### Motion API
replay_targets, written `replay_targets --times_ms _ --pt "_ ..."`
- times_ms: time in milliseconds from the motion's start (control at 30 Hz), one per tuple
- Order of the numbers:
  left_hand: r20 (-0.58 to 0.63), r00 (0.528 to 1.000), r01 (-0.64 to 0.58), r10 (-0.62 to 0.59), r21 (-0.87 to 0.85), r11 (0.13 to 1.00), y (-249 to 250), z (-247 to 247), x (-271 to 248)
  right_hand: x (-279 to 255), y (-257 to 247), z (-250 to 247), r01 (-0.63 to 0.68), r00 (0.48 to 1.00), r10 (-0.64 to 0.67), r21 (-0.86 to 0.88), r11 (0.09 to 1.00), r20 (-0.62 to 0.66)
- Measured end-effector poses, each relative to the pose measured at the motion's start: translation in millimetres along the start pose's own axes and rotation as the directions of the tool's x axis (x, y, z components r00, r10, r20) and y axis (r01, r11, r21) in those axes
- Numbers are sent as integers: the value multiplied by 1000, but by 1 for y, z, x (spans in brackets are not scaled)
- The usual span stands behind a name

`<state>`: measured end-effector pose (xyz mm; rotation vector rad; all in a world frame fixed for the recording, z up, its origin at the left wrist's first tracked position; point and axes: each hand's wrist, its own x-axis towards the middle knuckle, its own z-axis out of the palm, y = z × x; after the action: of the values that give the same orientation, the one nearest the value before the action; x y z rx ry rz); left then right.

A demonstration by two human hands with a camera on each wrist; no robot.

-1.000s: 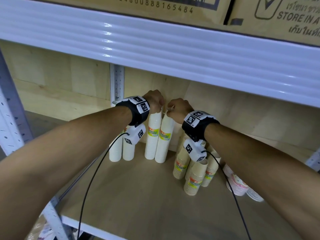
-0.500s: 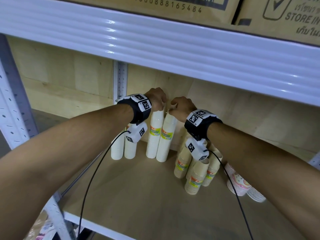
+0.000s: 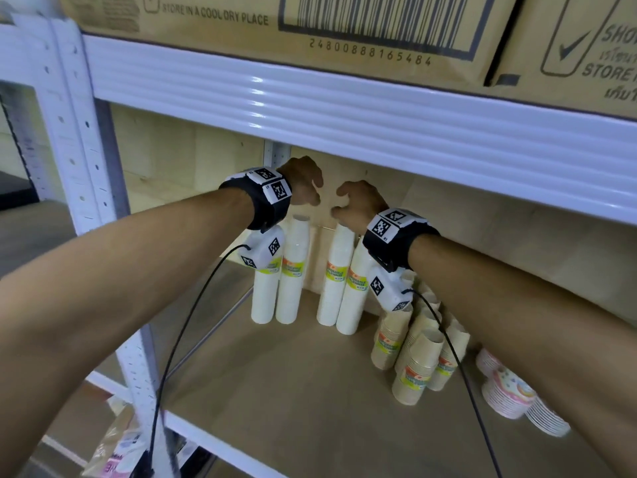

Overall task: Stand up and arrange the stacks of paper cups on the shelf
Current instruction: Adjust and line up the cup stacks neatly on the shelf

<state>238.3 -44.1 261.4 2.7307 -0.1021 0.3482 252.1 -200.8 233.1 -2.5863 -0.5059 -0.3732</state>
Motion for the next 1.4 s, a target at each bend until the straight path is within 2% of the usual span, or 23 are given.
replay_targets --times_ms 233,500,633,800,1400 --pt "27 992 119 -120 46 992 -34 -6 -13 7 -29 25 92 994 -92 10 996 61" --pt "138 976 158 -168 79 984 -50 20 -25 9 -44 51 120 979 -117 -5 993 165" --pt "138 978 144 -156 95 985 -57 22 -28 8 -42 60 108 973 -109 16 994 204" --pt "114 986 110 -120 87 990 -61 23 -30 7 -40 65 108 981 -107 3 994 162" --pt "85 993 72 -77 60 996 -53 19 -41 -16 -39 50 144 981 -140 -15 990 137"
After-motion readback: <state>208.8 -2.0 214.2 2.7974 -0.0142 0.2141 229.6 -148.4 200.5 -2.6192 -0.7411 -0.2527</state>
